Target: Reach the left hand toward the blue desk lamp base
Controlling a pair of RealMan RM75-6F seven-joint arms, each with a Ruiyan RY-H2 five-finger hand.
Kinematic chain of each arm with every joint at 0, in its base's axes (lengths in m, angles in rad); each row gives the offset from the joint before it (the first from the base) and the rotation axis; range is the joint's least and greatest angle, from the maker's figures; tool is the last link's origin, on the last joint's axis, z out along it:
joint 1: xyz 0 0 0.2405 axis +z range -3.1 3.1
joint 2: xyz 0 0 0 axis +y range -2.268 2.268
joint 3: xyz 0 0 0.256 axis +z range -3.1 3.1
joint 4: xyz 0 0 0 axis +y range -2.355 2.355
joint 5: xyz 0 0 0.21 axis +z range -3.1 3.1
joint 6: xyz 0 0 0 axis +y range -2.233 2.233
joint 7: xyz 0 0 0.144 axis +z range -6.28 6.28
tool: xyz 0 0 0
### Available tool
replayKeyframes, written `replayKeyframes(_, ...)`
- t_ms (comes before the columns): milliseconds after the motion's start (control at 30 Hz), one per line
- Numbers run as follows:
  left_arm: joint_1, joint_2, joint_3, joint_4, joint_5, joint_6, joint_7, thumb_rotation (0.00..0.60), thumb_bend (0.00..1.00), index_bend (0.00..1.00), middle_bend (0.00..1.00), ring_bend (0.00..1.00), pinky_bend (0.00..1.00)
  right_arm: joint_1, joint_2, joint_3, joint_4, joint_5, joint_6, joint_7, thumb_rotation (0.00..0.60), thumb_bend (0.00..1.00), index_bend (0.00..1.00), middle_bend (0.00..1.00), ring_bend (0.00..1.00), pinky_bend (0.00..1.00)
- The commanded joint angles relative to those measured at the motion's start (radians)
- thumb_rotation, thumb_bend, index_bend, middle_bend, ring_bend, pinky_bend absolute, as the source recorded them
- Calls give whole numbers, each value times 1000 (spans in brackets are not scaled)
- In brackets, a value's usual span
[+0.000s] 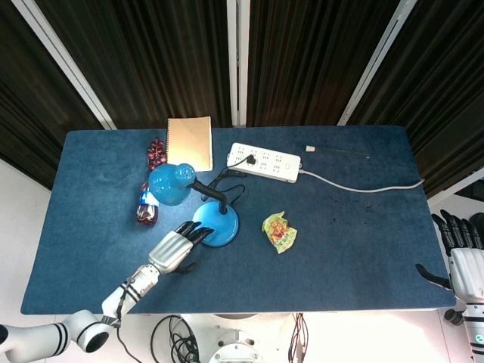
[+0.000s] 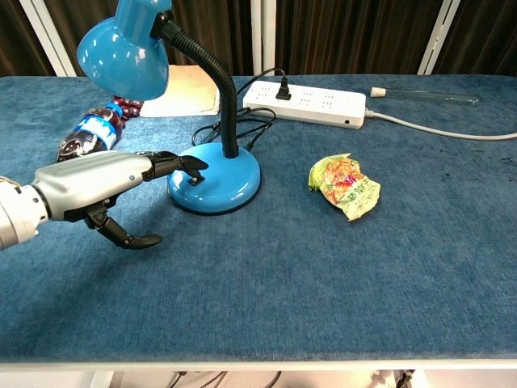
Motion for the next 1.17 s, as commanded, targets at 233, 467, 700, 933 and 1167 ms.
replayKeyframes(233, -9, -8, 2, 10, -17, -9, 4, 600, 305, 28, 98, 0, 80, -3, -1, 1, 6, 3, 1, 8, 600, 85, 0, 0, 0, 0)
replayKeyframes(467, 22, 48, 15, -49, 5, 67, 15, 600, 305, 29, 83, 0, 79, -2, 1, 3, 2, 0, 4, 7, 600, 84, 0, 0, 0, 0)
replayKeyframes(700, 140, 219, 80, -165, 12, 215, 62, 600, 305, 29, 82, 0, 85, 6, -5, 1, -1, -4, -8, -2, 600, 85, 0, 0, 0, 0)
replayKeyframes(933, 261, 371, 66, -152, -50, 382, 28, 600, 294, 40, 82, 0, 92, 16, -11, -4, -18, -27, -12, -22, 600, 85, 0, 0, 0, 0)
replayKeyframes(1167, 312, 386, 8, -21, -95, 454, -35, 600, 83, 53, 24, 0, 82, 23, -20, -7, -35, -33, -19, -57, 600, 85, 0, 0, 0, 0)
